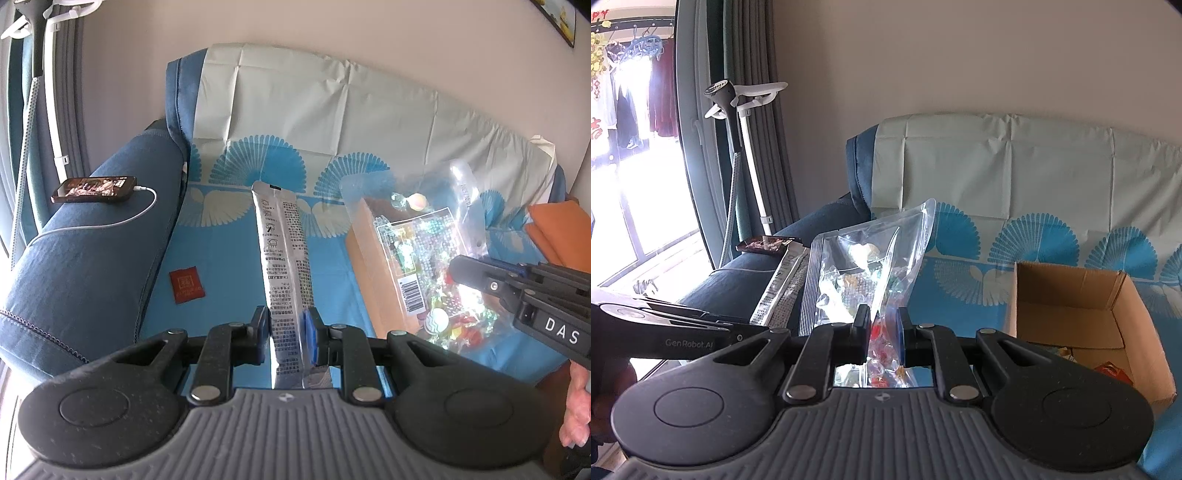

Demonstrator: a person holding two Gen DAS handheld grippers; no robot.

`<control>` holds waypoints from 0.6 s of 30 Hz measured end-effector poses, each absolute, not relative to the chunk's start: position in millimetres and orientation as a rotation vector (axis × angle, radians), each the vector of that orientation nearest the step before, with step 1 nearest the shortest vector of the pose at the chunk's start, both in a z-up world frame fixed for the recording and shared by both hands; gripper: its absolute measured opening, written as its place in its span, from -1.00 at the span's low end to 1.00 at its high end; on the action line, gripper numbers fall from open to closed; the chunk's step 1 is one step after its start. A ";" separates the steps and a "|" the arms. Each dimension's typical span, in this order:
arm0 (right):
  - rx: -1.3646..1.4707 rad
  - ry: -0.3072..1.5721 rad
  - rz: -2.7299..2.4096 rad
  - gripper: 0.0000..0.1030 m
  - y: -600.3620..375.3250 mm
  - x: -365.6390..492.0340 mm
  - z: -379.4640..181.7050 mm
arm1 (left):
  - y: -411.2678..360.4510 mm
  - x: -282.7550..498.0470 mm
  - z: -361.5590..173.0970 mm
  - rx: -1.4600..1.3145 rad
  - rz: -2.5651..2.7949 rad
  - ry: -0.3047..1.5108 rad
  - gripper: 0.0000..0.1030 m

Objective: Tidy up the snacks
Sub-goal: 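Lift the silver strip and candy bag and carry them over the box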

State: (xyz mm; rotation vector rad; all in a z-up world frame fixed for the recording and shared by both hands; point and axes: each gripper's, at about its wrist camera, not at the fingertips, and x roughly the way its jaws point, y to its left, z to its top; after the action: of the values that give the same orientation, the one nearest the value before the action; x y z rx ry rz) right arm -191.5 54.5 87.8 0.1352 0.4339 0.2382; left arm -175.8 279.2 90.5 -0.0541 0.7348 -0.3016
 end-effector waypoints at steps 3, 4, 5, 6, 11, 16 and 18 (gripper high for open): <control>0.139 0.439 0.239 -0.70 53.9 -189.8 88.0 | 277.5 -174.6 89.2 -0.051 -0.302 0.741 -0.55; 0.140 0.442 0.240 -0.70 53.1 -189.5 87.9 | 277.3 -174.2 88.7 -0.049 -0.303 0.742 -0.55; 0.142 0.445 0.241 -0.70 52.7 -188.9 87.6 | 276.6 -173.7 88.7 -0.047 -0.304 0.743 -0.55; 0.144 0.446 0.239 -0.70 52.2 -188.5 87.3 | 275.8 -173.3 88.6 -0.045 -0.304 0.743 -0.55; 0.150 0.449 0.240 -0.70 51.3 -187.8 86.2 | 274.0 -170.3 87.8 -0.036 -0.308 0.745 -0.55; 0.159 0.448 0.235 -0.70 50.7 -187.5 85.0 | 273.4 -167.6 86.8 -0.028 -0.313 0.746 -0.55; 0.166 0.448 0.232 -0.70 51.4 -188.1 83.7 | 272.9 -166.9 86.4 -0.025 -0.315 0.747 -0.55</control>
State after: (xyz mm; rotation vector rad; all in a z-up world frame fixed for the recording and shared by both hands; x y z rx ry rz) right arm -188.1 51.4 83.7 0.1664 0.4482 0.2315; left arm -166.9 272.9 86.4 -0.0254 0.7466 -0.3154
